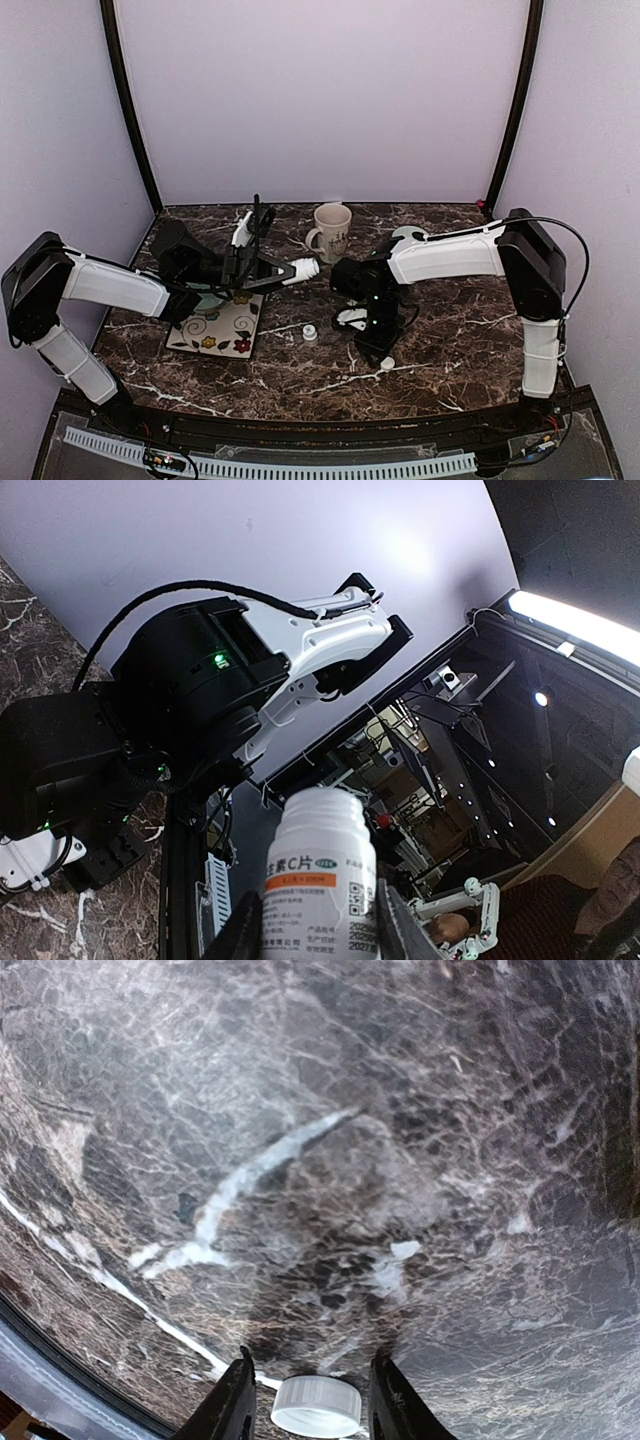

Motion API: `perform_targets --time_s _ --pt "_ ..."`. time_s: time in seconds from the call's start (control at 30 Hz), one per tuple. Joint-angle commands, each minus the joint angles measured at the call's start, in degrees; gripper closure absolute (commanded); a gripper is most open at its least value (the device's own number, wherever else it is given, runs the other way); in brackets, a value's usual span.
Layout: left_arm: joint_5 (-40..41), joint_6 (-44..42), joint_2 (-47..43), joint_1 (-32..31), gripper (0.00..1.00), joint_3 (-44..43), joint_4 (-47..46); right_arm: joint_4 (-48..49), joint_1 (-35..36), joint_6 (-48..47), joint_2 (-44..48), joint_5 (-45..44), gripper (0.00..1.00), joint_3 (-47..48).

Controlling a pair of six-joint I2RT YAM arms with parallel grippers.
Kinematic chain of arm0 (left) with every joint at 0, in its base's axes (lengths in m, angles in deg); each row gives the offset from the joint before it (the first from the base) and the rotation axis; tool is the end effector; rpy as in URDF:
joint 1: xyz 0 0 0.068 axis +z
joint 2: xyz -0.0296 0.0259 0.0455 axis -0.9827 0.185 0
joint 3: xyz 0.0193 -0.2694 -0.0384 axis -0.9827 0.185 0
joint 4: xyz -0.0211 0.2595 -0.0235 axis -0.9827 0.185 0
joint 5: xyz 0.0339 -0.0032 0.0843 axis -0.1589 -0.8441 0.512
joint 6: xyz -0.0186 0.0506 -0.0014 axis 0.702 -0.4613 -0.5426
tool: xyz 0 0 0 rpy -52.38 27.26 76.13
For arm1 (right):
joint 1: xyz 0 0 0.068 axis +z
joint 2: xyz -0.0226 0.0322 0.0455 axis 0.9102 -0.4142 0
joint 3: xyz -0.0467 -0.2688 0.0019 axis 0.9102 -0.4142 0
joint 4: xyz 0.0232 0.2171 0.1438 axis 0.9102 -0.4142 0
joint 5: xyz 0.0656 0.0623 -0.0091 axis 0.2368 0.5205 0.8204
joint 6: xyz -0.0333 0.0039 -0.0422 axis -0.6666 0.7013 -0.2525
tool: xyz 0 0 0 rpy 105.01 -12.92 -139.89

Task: Sort the pills into containers
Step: Place the lid of the pill bottle at the center of the board, then pass from the left arm to the right

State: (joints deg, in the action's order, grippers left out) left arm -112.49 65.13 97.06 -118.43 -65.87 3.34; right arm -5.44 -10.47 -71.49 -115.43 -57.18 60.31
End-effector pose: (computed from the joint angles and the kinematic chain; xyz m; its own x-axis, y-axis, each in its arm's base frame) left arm 0.2124 -0.2131 0.2652 -0.7499 0.0360 -0.6605 0.6238 -0.2941 -0.7242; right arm 0.2035 0.2984 0.1545 -0.5680 -0.8176 0.0944 -0.8095 0.5757 0.1151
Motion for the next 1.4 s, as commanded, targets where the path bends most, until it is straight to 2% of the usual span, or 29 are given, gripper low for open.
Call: perform_targets --time_s 0.0,0.2,0.47,0.7,0.9,1.07,1.37 --pt "-0.45 -0.49 -1.58 0.46 1.00 -0.29 -1.42 0.52 -0.14 -0.02 -0.88 -0.48 0.61 0.30" --pt "-0.67 -0.70 -1.67 0.63 1.00 -0.66 -0.60 3.31 -0.14 2.20 3.29 -1.79 0.60 0.45" --pt "-1.03 -3.05 -2.11 0.76 1.00 -3.06 5.26 11.24 -0.14 7.83 13.17 -4.47 0.60 -6.10" --pt "-1.59 -3.82 -1.31 0.74 1.00 -4.81 7.45 17.92 -0.14 16.66 23.02 -6.05 0.60 -17.97" --pt "-2.16 -0.01 0.94 0.74 1.00 -5.11 1.78 26.44 -0.06 25.41 30.88 -6.02 0.61 -28.85" --pt "-2.24 0.84 1.87 0.76 1.00 -5.53 0.33 34.14 1.88 31.10 36.76 -10.52 0.61 -37.14" --pt "-2.21 1.79 2.97 0.81 1.00 -6.62 -0.60 47.29 9.53 35.69 38.28 -17.67 0.60 -48.00"
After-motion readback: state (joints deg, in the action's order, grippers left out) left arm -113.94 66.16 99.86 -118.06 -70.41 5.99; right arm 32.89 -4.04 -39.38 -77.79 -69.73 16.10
